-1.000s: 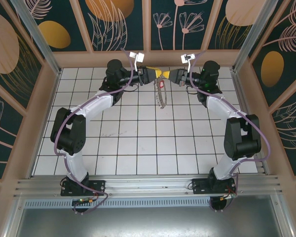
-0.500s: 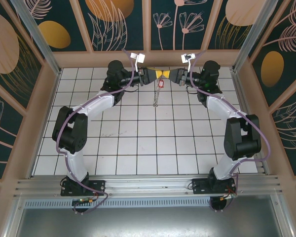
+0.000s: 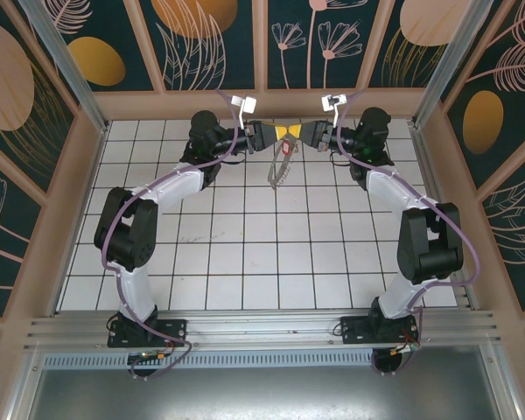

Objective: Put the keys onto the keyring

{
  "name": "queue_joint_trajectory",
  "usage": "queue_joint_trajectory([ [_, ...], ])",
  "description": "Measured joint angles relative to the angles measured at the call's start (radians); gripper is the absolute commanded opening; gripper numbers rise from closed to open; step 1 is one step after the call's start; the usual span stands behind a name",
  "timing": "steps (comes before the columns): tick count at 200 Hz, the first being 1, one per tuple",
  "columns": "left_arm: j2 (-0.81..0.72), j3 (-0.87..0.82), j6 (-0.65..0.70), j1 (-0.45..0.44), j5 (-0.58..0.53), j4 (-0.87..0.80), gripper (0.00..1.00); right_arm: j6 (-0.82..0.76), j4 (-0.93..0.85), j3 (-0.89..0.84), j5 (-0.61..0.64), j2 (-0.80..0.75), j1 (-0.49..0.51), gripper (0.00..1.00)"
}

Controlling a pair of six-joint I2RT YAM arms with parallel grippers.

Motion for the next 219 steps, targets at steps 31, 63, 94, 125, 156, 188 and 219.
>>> queue_joint_trajectory([
  [31, 0.006, 0.000, -0.015, 0.000, 0.000, 0.015, 0.15, 0.000, 0.003, 0.000, 0.000, 0.003, 0.001, 0.00],
  [63, 0.009, 0.000, -0.027, 0.000, 0.000, 0.027, 0.15, 0.000, 0.003, 0.000, 0.000, 0.006, 0.008, 0.00],
  [94, 0.011, 0.000, -0.039, 0.000, -0.001, 0.041, 0.00, -0.001, 0.003, 0.003, 0.000, 0.009, 0.009, 0.00],
  [125, 0.011, -0.003, -0.045, 0.001, -0.002, 0.053, 0.00, -0.003, 0.003, 0.007, 0.000, 0.009, 0.009, 0.00],
  [156, 0.011, -0.019, -0.069, 0.000, -0.007, 0.093, 0.00, 0.000, -0.003, 0.007, 0.009, 0.008, 0.009, 0.27],
  [188, 0.011, -0.047, -0.106, -0.002, -0.009, 0.148, 0.00, -0.005, -0.006, -0.034, 0.054, -0.042, -0.011, 0.35],
  [219, 0.011, -0.060, -0.145, -0.002, -0.013, 0.204, 0.00, -0.031, -0.014, -0.123, 0.103, -0.164, -0.044, 0.37],
])
